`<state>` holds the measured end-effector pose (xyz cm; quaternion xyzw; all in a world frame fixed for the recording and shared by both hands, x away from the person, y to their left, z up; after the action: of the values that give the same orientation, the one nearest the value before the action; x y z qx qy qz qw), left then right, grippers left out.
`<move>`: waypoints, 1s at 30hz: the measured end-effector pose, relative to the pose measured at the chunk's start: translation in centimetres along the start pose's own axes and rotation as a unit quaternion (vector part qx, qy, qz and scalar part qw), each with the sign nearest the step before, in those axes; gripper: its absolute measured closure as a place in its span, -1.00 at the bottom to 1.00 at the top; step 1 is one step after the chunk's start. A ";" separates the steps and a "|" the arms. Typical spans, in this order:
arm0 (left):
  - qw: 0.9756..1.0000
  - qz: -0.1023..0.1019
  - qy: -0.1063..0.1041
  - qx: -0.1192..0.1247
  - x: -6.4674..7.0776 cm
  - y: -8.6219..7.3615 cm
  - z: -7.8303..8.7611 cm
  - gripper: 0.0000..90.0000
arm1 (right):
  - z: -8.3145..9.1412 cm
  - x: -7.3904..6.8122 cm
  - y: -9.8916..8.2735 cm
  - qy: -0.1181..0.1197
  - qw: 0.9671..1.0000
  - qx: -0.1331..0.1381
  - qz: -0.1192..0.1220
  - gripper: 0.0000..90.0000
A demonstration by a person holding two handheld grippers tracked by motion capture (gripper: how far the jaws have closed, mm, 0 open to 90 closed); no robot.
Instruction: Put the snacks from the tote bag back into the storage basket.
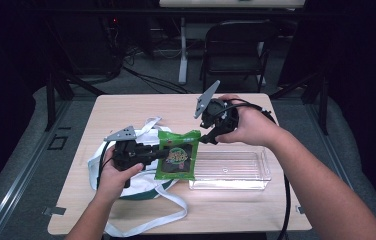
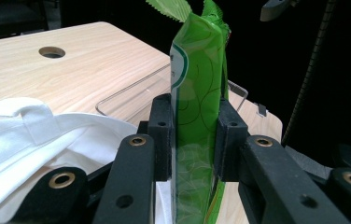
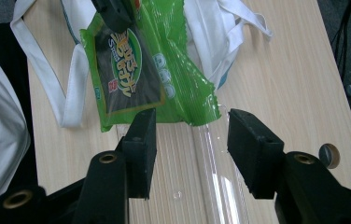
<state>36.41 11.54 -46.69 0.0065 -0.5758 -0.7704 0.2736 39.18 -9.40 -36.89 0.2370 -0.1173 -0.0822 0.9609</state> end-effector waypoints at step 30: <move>1.000 -0.008 -0.014 -0.006 1.1 0.0 -0.8 0.62 | -2.3 -1.1 2.1 0.030 0.999 -0.027 0.030 0.13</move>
<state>35.77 10.38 -46.65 -0.0011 -0.5752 -0.7758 0.2594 38.93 -6.31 -38.06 0.2095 -0.0931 -0.0496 0.9721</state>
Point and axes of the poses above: each handheld gripper's, and its own axes: z roughly backward along the jaws, y roughly out of its top, x roughly to its right, the point moved 5 cm from there along -z, roughly forward along the jaws, and after that the axes turned 1 degree about x, right-handed, at the moved point
